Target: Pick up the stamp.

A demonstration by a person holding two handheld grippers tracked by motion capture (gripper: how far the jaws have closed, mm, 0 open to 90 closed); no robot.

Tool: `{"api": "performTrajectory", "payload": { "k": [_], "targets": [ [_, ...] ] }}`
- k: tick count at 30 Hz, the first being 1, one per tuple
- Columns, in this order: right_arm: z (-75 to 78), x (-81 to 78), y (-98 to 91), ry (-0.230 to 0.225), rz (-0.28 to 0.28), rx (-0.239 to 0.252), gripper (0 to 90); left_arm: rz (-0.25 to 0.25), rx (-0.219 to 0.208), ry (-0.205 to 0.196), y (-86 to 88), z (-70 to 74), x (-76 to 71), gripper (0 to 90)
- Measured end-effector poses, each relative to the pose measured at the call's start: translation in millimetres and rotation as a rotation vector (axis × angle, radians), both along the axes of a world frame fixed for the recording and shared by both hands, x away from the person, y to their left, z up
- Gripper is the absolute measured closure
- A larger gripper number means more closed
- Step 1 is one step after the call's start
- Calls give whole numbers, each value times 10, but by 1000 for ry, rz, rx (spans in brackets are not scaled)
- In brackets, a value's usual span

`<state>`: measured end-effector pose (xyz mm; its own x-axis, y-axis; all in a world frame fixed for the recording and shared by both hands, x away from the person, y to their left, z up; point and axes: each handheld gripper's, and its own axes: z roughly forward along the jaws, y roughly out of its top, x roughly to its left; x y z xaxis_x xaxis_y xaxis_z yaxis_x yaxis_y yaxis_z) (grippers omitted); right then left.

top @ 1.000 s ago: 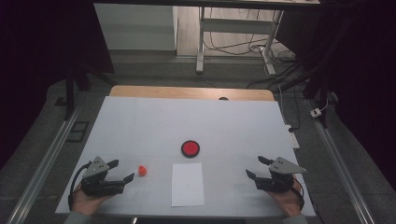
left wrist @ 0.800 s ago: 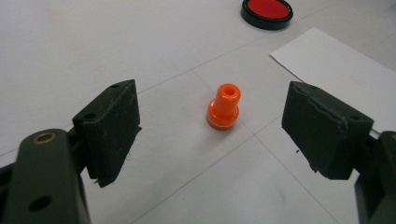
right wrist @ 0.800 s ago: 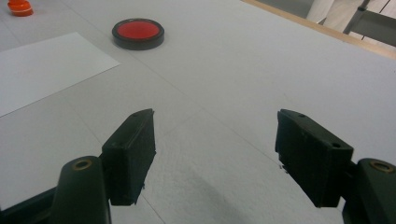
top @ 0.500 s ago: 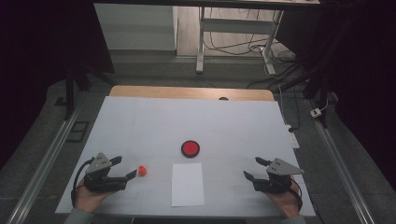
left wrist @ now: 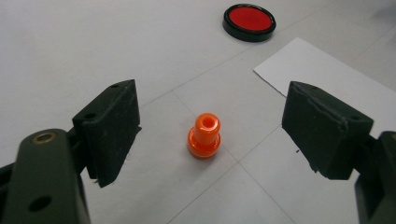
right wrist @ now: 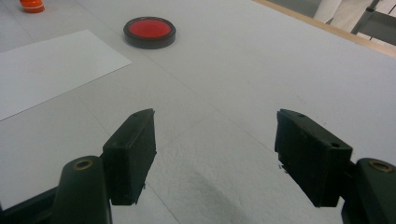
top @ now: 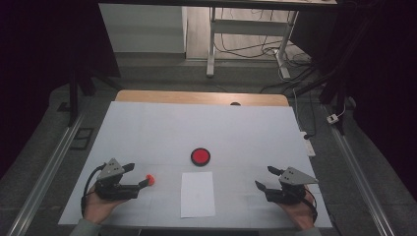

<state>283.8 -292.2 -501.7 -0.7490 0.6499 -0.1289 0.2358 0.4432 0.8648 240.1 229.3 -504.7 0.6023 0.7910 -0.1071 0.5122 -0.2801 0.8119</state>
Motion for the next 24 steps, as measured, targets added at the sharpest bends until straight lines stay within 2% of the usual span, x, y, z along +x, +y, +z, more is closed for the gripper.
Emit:
{"api": "performTrajectory", "payload": {
  "k": [8, 9, 24],
  "targets": [
    [-9, 3, 4, 5, 1, -2, 290, -24, 30, 24, -141, -80, 115, 208],
    [-12, 4, 7, 6, 1, -3, 290, -28, 49, 24, -170, -108, 136, 211],
    [-38, 12, 22, 20, 6, -17, 294, -52, 110, 20, -212, -239, 189, 295]
  ]
}}
